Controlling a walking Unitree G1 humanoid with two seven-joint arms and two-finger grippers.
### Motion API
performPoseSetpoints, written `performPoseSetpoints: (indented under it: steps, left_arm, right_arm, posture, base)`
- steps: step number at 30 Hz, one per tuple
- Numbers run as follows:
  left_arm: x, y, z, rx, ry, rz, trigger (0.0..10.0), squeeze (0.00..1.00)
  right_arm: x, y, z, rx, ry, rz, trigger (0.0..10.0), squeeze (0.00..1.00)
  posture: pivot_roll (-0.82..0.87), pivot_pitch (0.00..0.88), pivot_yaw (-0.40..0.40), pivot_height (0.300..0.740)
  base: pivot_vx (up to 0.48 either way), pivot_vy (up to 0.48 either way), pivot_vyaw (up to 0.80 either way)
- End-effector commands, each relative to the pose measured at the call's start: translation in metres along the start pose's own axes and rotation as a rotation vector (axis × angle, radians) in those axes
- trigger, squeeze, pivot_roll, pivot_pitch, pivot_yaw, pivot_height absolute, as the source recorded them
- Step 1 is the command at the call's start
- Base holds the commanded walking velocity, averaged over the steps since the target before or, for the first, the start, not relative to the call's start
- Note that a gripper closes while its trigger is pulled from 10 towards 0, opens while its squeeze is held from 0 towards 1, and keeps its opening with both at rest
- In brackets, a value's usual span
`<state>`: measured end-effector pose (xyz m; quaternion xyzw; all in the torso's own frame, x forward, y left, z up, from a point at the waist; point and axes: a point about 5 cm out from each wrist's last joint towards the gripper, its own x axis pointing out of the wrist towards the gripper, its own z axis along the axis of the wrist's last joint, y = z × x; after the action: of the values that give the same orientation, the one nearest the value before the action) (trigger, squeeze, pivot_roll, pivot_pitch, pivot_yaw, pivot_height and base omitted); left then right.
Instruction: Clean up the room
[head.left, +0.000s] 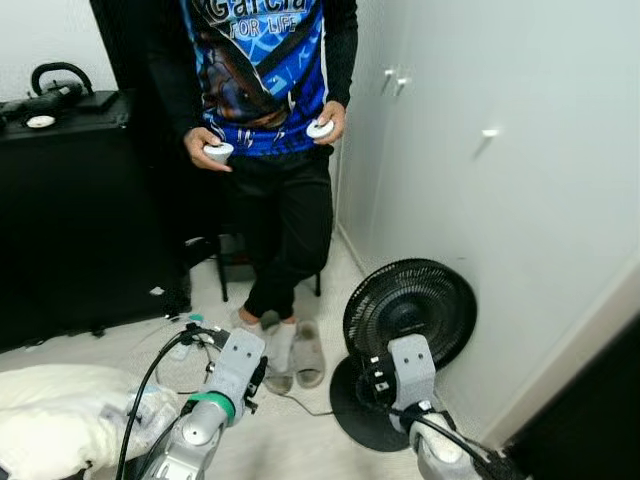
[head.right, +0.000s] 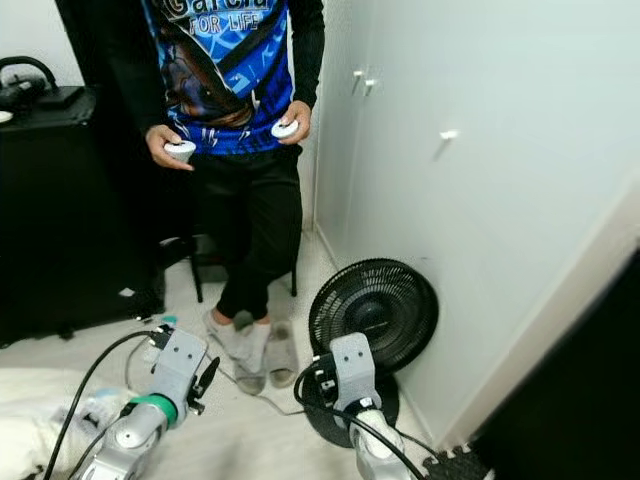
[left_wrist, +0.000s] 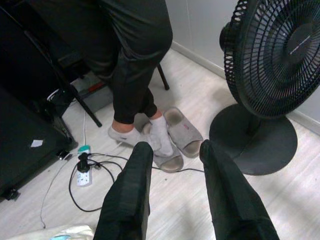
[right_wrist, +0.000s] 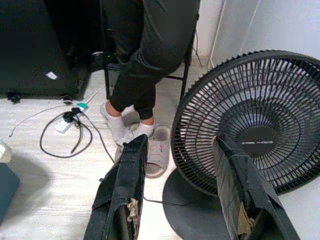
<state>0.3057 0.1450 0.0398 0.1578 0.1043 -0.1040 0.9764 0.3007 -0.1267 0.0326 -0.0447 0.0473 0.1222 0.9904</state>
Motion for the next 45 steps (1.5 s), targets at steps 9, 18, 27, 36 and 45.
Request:
performPoseSetpoints:
  steps: [9, 18, 27, 36, 45]
  left_arm:
    - [-0.0023, 0.0013, -0.0075, -0.012, 0.042, 0.017, 10.0, 0.00]
    - [-0.0024, 0.0022, -0.0084, -0.019, 0.050, 0.024, 10.0, 0.00]
    - [-0.0026, 0.0032, -0.0084, -0.019, 0.051, 0.027, 10.0, 0.00]
    - [-0.0020, 0.0032, -0.0071, -0.006, 0.043, 0.025, 10.0, 0.00]
    - [-0.0018, 0.0034, -0.0056, 0.013, 0.031, 0.016, 10.0, 0.00]
  right_arm:
    - [-0.0006, 0.0023, -0.0021, 0.004, 0.011, 0.002, 10.0, 0.00]
    - [-0.0008, 0.0026, -0.0024, 0.004, 0.012, 0.003, 10.0, 0.00]
    - [-0.0010, 0.0034, -0.0024, 0.004, 0.011, 0.004, 10.0, 0.00]
    - [-0.0010, 0.0033, -0.0025, 0.003, 0.012, 0.004, 10.0, 0.00]
    - [-0.0009, 0.0032, -0.0025, 0.000, 0.013, 0.003, 10.0, 0.00]
  posture:
    - [-0.09, 0.000, 0.060, 0.740]
    - [-0.09, 0.000, 0.059, 0.740]
    - [-0.09, 0.000, 0.061, 0.740]
    - [-0.09, 0.000, 0.062, 0.740]
    - [-0.09, 0.000, 0.065, 0.740]
  base:
    - [0.000, 0.000, 0.00]
    - [0.000, 0.074, 0.00]
    - [0.000, 0.480, 0.00]
    - [0.000, 0.267, 0.00]
    - [0.000, 0.000, 0.00]
